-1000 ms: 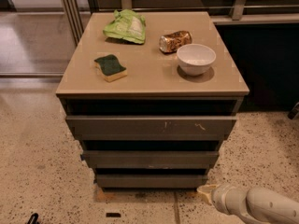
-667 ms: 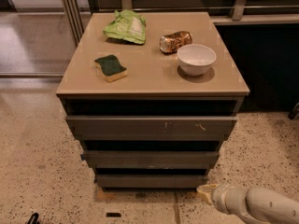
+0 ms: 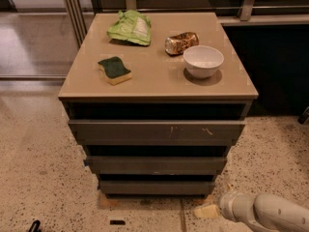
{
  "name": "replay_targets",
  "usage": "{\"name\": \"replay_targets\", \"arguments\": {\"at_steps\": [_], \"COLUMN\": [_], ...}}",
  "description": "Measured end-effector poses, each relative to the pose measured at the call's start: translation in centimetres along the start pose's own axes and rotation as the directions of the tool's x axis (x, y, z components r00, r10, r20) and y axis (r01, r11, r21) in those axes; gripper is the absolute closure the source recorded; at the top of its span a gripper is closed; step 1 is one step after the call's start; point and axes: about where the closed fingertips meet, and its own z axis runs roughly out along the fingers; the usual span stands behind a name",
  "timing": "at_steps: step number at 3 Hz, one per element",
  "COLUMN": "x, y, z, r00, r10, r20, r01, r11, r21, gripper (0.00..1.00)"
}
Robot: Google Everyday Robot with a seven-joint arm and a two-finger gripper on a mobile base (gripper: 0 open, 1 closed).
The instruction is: Close middle drawer
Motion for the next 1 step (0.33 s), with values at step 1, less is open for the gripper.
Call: {"name": "replay_targets", "arguments": {"at_steps": [1], "x": [0.0], "y": [0.0], "z": [0.0], "r00": [1.0], "r10": [0.0], "r20": [0.0], "r01": [0.0], "r11": [1.0], "r21": [0.0], "gripper": [0.0]}}
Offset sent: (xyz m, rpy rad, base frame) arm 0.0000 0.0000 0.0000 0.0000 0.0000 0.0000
